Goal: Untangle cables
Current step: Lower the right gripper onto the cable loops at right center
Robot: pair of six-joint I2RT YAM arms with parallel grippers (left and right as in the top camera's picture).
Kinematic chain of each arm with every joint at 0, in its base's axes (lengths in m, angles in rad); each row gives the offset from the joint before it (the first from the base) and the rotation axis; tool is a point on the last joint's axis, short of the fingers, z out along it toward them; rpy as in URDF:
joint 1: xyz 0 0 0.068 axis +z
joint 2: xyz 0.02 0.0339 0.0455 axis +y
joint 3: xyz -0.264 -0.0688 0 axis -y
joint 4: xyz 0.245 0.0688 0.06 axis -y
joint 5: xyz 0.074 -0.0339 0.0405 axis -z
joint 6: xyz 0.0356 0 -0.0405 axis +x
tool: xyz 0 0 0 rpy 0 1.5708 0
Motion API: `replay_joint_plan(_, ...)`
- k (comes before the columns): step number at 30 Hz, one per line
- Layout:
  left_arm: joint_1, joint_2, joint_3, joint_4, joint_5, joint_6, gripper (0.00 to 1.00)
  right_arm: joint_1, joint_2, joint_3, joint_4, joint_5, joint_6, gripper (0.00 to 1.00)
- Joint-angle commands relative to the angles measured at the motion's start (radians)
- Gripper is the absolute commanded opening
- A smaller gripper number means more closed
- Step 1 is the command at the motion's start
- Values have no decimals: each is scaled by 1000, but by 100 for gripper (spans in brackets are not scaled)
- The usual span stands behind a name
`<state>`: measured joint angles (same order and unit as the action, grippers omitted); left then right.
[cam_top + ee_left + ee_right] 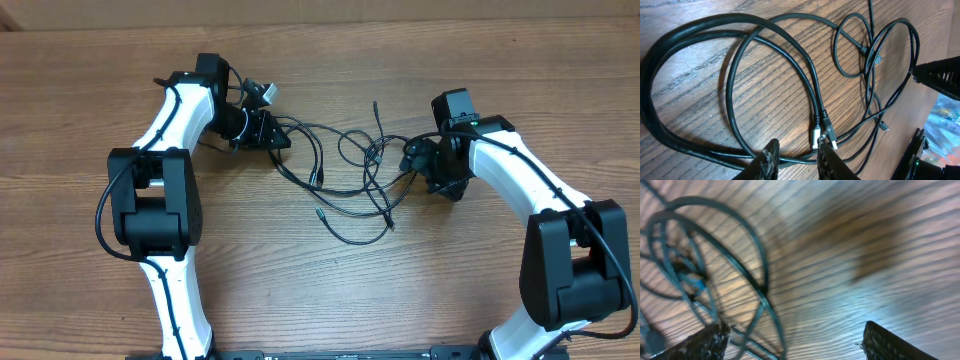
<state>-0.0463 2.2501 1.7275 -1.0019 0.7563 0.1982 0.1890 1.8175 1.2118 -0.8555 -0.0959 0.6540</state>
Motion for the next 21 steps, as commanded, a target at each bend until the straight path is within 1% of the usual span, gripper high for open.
replay_joint_plan(1,-10,5,-6,0,18,11,26,-3,-5,20,-11,92,-5,86)
replay_joint_plan(12,-10,5,-6,0,18,11,26,-3,-5,18,-56,157,-2,86)
replay_joint_plan(15,-10,5,-6,0,18,11,26,-2,-5,18,-70,137,3,78)
replay_joint_plan(18,-11,5,-6,1,18,11,26,8,-5,15,-71,93,3,78)
replay_joint_plan(21,-13,5,-6,2,18,11,26,24,-5,-2,-55,68,7,73)
